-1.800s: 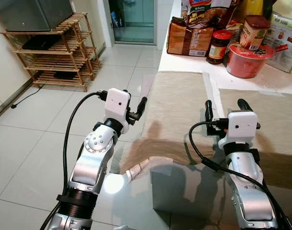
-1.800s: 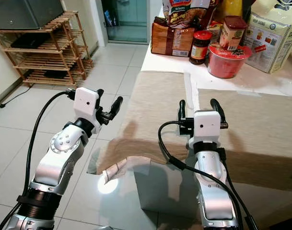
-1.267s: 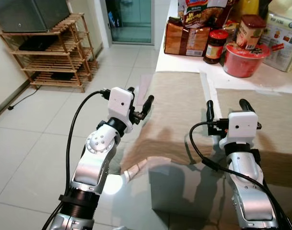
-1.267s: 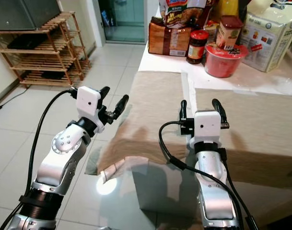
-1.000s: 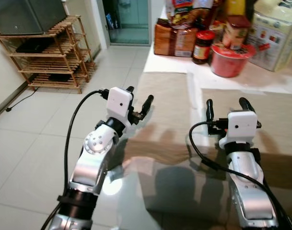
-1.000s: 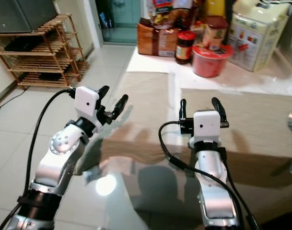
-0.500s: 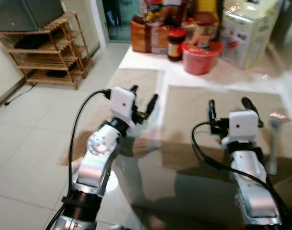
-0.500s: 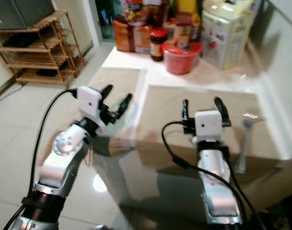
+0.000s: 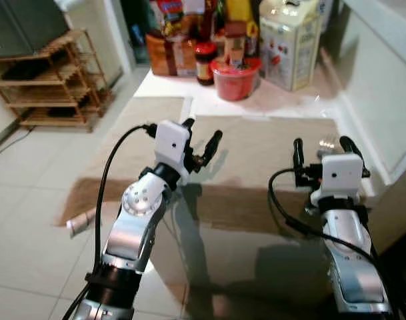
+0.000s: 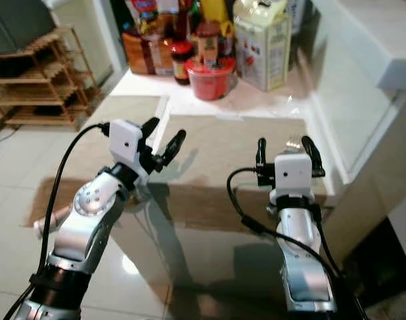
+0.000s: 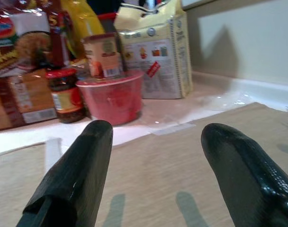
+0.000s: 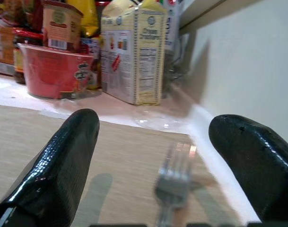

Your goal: Setting the table

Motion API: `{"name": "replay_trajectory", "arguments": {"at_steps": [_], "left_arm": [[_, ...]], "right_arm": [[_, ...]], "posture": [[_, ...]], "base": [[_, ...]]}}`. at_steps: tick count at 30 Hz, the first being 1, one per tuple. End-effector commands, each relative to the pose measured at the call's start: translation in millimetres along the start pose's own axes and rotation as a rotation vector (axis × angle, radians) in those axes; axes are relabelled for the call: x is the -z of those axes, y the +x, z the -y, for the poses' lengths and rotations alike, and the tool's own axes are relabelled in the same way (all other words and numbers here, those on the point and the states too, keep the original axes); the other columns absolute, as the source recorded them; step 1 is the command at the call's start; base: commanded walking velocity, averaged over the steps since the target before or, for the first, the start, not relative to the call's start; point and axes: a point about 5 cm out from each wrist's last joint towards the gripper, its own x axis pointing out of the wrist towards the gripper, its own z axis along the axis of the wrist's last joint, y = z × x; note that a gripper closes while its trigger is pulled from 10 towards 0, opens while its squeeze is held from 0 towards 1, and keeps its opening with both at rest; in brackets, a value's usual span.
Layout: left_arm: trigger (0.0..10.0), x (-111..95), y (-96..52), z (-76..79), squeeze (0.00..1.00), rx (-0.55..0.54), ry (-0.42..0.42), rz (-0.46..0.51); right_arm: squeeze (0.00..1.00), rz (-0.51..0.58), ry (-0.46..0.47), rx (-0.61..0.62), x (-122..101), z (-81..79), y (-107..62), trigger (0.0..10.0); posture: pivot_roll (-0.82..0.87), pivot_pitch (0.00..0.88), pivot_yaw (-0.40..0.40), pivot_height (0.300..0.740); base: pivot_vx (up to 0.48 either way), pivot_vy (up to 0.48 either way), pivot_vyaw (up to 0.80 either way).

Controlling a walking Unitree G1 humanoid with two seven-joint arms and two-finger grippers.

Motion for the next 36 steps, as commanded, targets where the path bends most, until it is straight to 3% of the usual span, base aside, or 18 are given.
{"name": "replay_trajectory", "arguments": {"at_steps": [1, 14, 36], "left_arm": [[10.0, 0.8, -2.4, -5.0, 0.0, -0.018, 0.005, -0.011], [10.0, 1.2, -2.7, -5.2, 0.0, -0.022, 0.014, -0.017], [10.0, -1.7, -0.9, -8.8, 0.0, -0.043, -0.034, -0.016]], "right_arm": [[0.0, 0.039, 0.0, -0.029, -9.9, -6.7, 2.6, 10.0], [0.0, 0.053, 0.034, -0.046, -21.3, -11.3, 3.4, 10.0], [0.0, 0.006, 0.033, -0.035, -12.4, -9.3, 0.1, 10.0]], "posture": [[0.0, 0.0, 0.074, 0.727], [0.0, 0.0, 0.076, 0.727], [0.0, 0.0, 0.079, 0.727]], "base": [[0.0, 0.0, 0.0], [0.0, 0.0, 0.0], [-0.062, 0.0, 0.0]]}}
